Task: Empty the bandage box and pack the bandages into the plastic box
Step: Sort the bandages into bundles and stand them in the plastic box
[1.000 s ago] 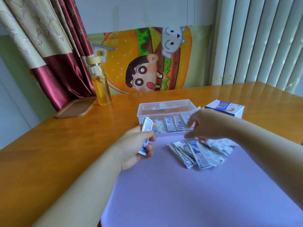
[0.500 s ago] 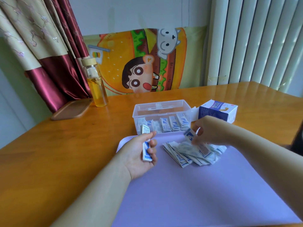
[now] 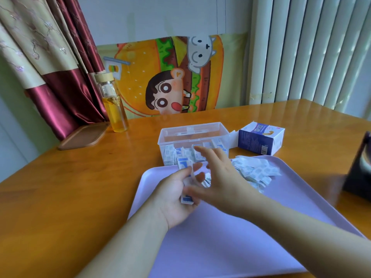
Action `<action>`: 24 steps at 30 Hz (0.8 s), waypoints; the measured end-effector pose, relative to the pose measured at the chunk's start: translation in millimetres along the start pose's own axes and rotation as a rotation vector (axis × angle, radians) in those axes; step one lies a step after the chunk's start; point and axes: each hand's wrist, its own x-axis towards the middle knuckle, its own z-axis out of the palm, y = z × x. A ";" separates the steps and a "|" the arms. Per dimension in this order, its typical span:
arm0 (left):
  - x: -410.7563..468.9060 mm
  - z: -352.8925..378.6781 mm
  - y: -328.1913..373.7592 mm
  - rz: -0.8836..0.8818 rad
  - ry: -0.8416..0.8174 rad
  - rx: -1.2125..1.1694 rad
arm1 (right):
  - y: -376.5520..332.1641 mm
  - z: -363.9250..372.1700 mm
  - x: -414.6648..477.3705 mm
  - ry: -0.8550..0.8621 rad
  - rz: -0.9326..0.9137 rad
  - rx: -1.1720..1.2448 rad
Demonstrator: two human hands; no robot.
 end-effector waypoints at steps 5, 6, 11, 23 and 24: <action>-1.3 -5.7 -5.7 -0.032 -0.079 0.144 | 3.3 -0.5 -3.9 -0.192 -0.170 -0.163; -2.9 -4.7 -6.3 -0.021 -0.085 0.179 | 3.1 -1.1 -3.9 -0.195 -0.169 -0.151; -8.2 -3.8 -5.3 0.007 -0.123 0.257 | 0.7 -6.3 -3.0 -0.153 -0.162 -0.076; -13.5 -12.3 12.5 0.016 -0.256 0.565 | -8.5 -32.2 6.2 -0.068 -0.098 0.141; -13.2 -12.6 12.8 0.014 -0.269 0.589 | -8.3 -31.7 6.5 -0.067 -0.095 0.158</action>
